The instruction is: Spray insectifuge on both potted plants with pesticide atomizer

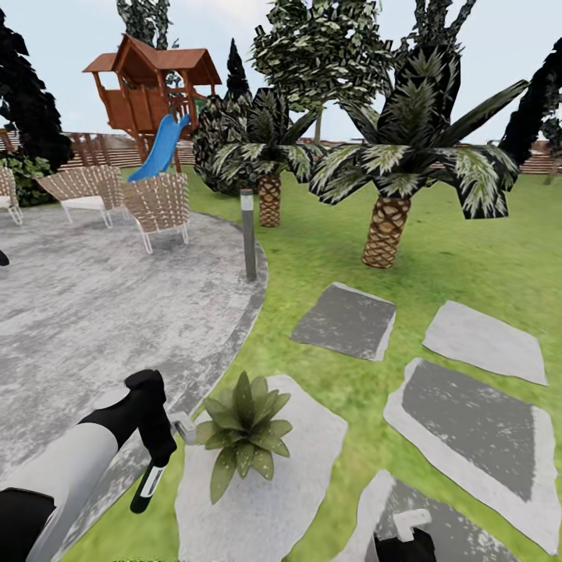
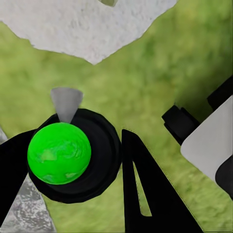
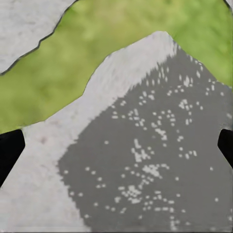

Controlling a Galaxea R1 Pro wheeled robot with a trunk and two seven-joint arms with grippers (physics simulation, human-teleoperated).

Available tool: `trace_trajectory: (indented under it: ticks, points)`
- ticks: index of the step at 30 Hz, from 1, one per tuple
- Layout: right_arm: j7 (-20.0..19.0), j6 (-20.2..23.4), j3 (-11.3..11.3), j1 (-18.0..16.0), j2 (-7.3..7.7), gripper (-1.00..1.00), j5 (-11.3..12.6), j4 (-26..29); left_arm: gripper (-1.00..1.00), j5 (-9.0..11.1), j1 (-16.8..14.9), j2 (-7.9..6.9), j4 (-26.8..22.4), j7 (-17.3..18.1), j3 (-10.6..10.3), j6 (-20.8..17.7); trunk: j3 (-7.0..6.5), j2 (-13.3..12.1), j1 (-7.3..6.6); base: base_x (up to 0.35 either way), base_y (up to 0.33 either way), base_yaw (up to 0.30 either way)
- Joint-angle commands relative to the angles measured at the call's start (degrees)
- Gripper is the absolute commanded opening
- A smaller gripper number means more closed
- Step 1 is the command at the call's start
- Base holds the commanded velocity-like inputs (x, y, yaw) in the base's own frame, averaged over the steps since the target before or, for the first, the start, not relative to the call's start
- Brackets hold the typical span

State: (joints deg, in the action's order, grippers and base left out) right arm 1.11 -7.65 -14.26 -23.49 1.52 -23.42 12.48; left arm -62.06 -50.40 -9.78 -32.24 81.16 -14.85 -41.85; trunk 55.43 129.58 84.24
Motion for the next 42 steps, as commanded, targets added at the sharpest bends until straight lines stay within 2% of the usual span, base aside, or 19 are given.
trace_trajectory:
  ticks: [1,9,17,24,28,39,42]
  points:
    - [0.1,-0.3,-0.4,-0.1,-0.03,1.0,-0.6,-0.1,-1.0,-0.1,0.0,-0.07,-0.1,0.4,-0.3,-0.6,0.05,0.0,-0.04,-0.232,0.235,-0.268]
    - [0.1,-0.3,-0.4,-0.1,-0.03,1.0,-0.6,-0.1,-1.0,-0.2,0.0,0.02,0.1,0.4,-0.3,-0.7,0.05,0.0,-0.04,-0.069,0.281,-0.251]
    - [0.1,-0.3,-0.4,-0.1,0.23,1.0,-0.7,-0.2,-1.0,-0.1,0.0,0.02,0.1,0.4,-0.3,-0.6,0.05,0.0,-0.04,0.215,0.232,-0.02]
    - [0.1,-0.3,-0.4,-0.1,-0.01,1.0,-0.6,-0.1,-1.0,-0.2,0.0,-0.06,0.2,-0.2,-0.3,-0.5,0.05,0.0,-0.04,0.147,0.03,-0.013]
    - [0.1,-0.3,-0.4,-0.1,-0.03,1.0,-0.6,-0.2,-1.0,-0.1,0.1,-0.05,0.2,-2.3,-0.3,-0.7,0.05,0.0,-0.04,0.006,0.0,-0.224]
    - [0.1,-0.3,-0.4,-0.1,-0.03,1.0,-0.6,-0.2,-1.0,-0.1,0.1,-0.14,0.2,-2.6,-0.3,-0.6,0.05,0.0,-0.04,0.0,0.0,-0.262]
    - [0.1,-0.3,-0.4,-0.1,-0.03,1.0,-0.6,-0.1,-1.0,-0.1,0.1,-0.17,0.3,-2.6,-0.3,-0.6,0.05,0.0,-0.04,-0.162,0.175,-0.028]
